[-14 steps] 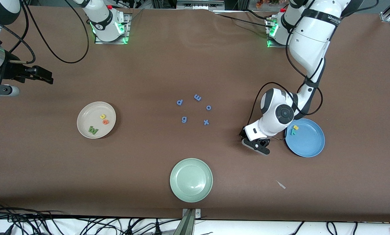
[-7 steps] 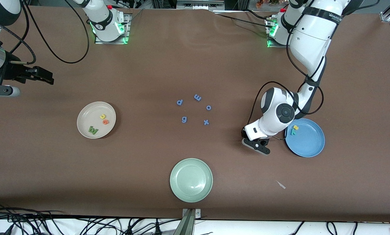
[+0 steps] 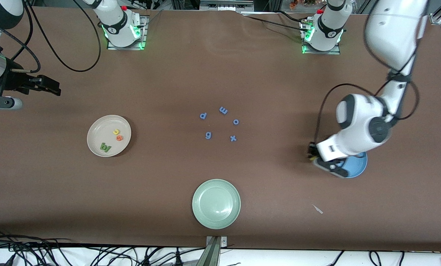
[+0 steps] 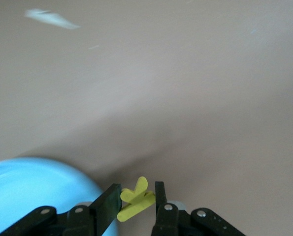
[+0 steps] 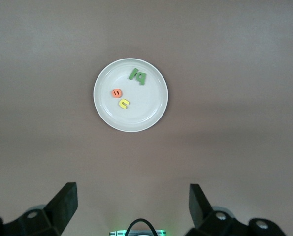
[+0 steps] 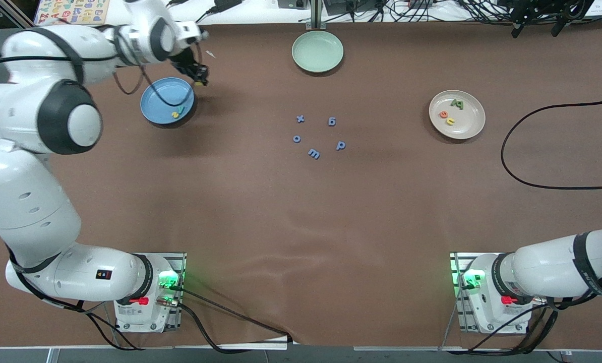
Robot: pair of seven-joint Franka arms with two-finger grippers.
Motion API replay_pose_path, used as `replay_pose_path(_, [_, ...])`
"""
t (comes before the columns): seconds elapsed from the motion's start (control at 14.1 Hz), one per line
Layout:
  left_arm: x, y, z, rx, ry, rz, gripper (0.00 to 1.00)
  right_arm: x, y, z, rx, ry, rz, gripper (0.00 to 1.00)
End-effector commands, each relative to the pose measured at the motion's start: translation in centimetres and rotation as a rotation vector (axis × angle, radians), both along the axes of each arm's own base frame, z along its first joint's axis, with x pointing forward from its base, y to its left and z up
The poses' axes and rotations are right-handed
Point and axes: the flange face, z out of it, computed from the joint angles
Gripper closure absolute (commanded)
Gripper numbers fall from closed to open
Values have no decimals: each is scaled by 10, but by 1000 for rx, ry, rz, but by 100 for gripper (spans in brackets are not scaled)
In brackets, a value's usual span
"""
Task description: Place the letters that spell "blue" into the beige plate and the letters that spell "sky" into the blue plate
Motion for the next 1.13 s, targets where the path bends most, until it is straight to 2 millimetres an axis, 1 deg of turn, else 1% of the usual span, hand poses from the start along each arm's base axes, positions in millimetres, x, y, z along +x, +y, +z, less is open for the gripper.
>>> replay_pose_path(0.0, [-30,71,1,13,5,-110,90,3,-2,5,17,-9,-8,0])
replay_pose_path(0.07, [-33,90,-3,12,8,-115,83,3,-2,5,18,-9,-8,0])
replay_pose_path(0.14, [-35,109,-8,14,14,-96,73,3,-3,5,18,-9,-10,0])
replay_pose_path(0.21, [-37,121,-13,17,20,-77,51,3,-2,5,18,-9,-8,0])
replay_pose_path(0.28, [-38,123,-18,18,25,-68,23,3,-2,5,18,-9,-8,0])
replay_pose_path(0.35, [-39,123,-17,19,26,-52,0,3,-1,5,18,-9,-7,0])
replay_pose_path(0.5, [-41,114,-18,15,31,-44,0,3,-2,5,18,-9,-8,0])
replay_pose_path(0.64, [-40,105,-19,16,36,32,0,3,-1,5,18,-9,-7,0])
replay_pose_path(0.71, [-46,95,-25,25,48,48,0,3,-1,5,18,-9,-7,0])
replay_pose_path(0.78, [-56,86,-20,28,46,53,0,3,-1,5,18,-9,-7,0])
replay_pose_path(0.85, [-59,72,-2,33,12,30,0,3,-1,5,20,-9,-7,0])
replay_pose_path(0.99, [-69,70,68,39,-88,26,0,3,-1,5,20,-9,-8,0])
replay_pose_path(1.06, [-77,70,99,41,-122,25,0,3,-1,5,19,-9,-10,0])
